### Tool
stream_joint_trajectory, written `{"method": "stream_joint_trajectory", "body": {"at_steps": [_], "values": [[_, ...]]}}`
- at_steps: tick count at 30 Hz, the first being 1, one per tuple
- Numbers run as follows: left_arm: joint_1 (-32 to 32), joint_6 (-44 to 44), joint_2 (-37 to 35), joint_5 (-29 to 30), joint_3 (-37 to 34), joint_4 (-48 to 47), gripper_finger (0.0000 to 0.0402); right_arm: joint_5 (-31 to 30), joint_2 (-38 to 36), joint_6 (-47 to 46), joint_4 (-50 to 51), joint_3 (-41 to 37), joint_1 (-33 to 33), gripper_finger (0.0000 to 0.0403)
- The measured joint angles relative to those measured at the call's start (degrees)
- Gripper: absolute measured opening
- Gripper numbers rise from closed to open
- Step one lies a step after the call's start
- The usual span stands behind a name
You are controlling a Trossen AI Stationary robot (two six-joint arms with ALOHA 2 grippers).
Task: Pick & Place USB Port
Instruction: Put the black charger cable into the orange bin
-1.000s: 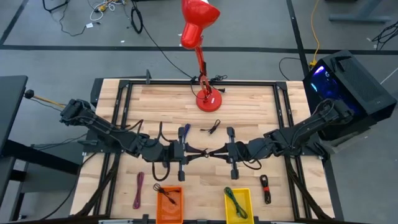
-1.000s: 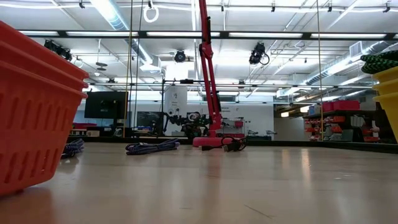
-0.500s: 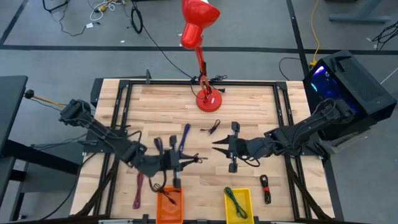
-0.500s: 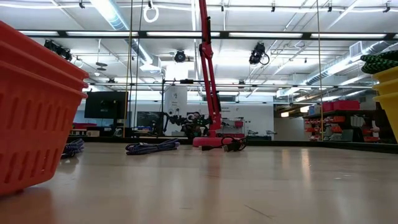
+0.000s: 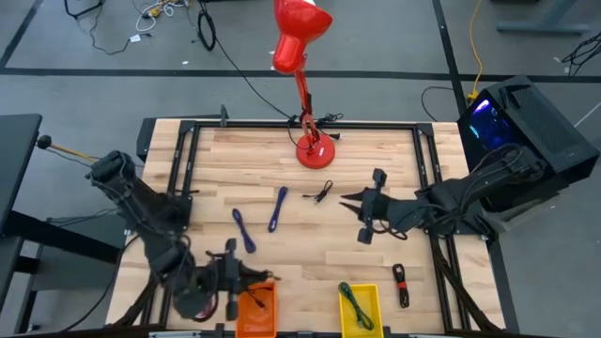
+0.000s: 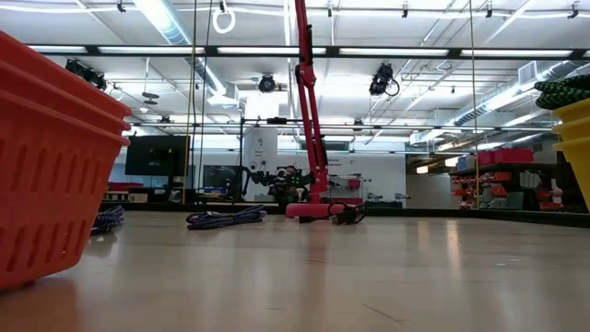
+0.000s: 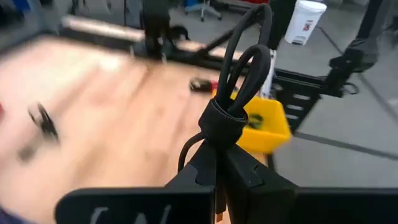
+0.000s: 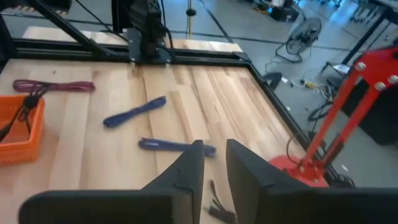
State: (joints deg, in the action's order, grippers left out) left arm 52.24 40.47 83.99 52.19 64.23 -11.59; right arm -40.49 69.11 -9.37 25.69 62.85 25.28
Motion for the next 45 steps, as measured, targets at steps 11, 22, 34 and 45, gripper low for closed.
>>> {"method": "stream_joint_trajectory", "body": {"at_steps": [11, 22, 34, 45], "values": [[5.9, 27.1, 8.6, -1.8, 0.0, -2.1, 0.0009, -1.1, -1.1, -0.9, 1.4, 0.0, 0.0, 0.0064], [7.5, 41.9, 15.0, -7.0, 0.0, -2.7, 0.0009, -1.1, -1.0, -0.5, 1.4, 0.0, 0.0, 0.0061], [6.6, 52.2, 16.3, -12.0, 0.0, -9.8, 0.0009, -1.1, -1.0, -0.4, 2.6, 0.0, 0.0, 0.0061], [5.7, 53.1, 17.9, -15.0, 0.0, -7.2, 0.0064, -1.1, -1.0, -0.7, 3.9, 0.0, 0.0, 0.0061]]}}
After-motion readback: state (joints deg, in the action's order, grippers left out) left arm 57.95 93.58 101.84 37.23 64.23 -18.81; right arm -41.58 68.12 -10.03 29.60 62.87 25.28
